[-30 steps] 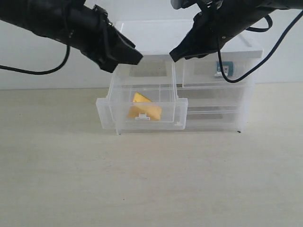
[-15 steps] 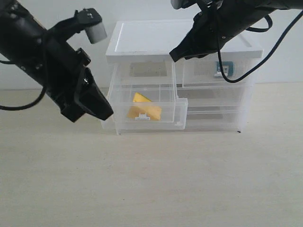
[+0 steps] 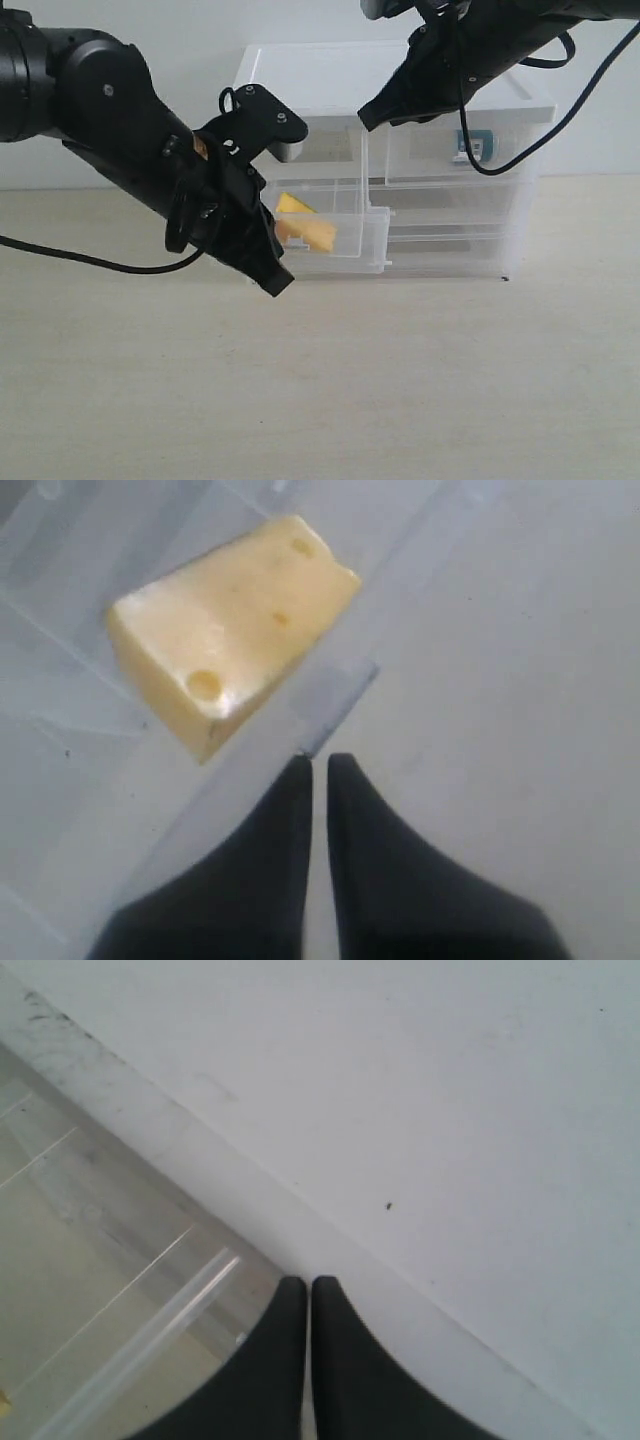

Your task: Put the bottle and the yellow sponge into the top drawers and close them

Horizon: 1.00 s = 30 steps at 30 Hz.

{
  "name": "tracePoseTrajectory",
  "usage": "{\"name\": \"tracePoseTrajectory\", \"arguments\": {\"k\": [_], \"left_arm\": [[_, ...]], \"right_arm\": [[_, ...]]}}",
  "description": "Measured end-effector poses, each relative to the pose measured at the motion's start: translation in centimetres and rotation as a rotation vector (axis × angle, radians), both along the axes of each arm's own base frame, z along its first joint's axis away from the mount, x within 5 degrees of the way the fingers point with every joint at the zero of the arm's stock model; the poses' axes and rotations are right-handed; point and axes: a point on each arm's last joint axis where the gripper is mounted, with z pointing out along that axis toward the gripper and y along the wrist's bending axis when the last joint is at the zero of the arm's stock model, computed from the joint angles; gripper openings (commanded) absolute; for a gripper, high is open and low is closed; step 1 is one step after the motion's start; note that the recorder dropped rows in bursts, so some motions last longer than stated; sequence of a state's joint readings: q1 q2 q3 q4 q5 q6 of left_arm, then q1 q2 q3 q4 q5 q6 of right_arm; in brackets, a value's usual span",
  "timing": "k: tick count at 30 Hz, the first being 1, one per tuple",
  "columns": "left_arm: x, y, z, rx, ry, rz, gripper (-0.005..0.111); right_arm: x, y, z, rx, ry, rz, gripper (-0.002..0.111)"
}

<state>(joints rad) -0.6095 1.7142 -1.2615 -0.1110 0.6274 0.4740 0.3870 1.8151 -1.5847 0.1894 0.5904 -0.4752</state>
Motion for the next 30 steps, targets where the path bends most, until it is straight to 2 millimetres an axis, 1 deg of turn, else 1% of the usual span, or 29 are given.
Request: {"name": "tracePoseTrajectory", "arguments": {"k": [10, 14, 18, 22, 26, 30], "left_arm": [[1.7, -0.6, 1.0, -0.118, -0.193, 0.037, 0.004], [2.9, -0.4, 0.4, -0.141, -0.235, 0.063, 0.004], [4.3, 0.1, -0.7, -0.153, -0.266, 0.097, 0.004], [5.5, 0.7, -1.1, -0.172, -0.311, 0.126, 0.004], [6.3, 0.7, -1.4, -0.198, -0.361, 0.141, 0.004], [7.5, 0.4, -1.7, -0.208, -0.380, 0.150, 0.004]], "right_arm": [[0.0, 0.0, 0.0, 0.001, 0.001, 0.000, 0.000], [0.0, 0.0, 0.0, 0.001, 0.001, 0.000, 0.000], [0.0, 0.0, 0.0, 0.001, 0.001, 0.000, 0.000], [0.0, 0.0, 0.0, 0.001, 0.001, 0.000, 0.000], [0.0, 0.0, 0.0, 0.001, 0.001, 0.000, 0.000], [0.0, 0.0, 0.0, 0.001, 0.001, 0.000, 0.000]]}}
